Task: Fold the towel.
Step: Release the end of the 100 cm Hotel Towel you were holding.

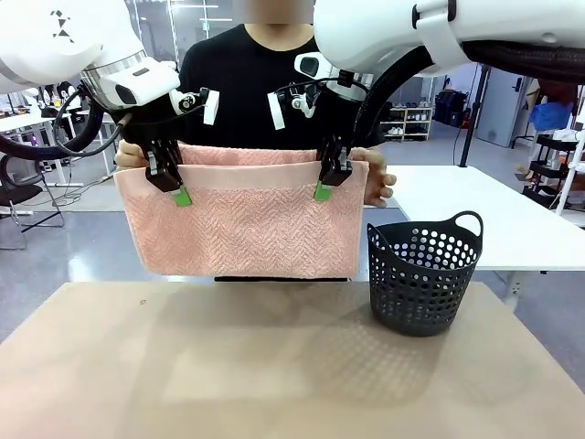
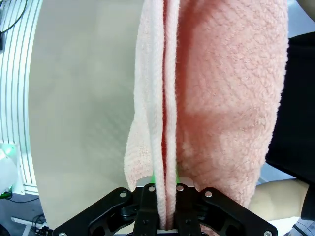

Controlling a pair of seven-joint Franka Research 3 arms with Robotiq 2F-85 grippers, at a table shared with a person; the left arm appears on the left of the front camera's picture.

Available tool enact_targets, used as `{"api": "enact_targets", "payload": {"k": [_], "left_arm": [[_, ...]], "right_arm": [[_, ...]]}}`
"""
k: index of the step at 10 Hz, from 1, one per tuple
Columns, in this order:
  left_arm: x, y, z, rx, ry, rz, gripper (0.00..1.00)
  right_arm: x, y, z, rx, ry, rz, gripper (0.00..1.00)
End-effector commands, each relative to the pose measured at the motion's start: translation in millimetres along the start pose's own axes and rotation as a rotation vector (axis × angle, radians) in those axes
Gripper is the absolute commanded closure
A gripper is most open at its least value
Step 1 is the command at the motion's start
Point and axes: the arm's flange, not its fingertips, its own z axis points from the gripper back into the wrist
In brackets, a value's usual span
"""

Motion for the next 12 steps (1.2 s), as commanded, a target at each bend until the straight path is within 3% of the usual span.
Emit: {"api": "enact_targets", "payload": {"k": [1,12], "left_arm": [[-1.0,0.8,1.8,0.007,0.004,-0.004,1.00],[-1.0,0.8,1.8,0.007,0.004,-0.004,1.00]], "right_arm": [[-1.8,-0.5,1.2,-0.005,0.006,0.001,0.98],[-1.8,-0.5,1.2,-0.005,0.006,0.001,0.98]]}}
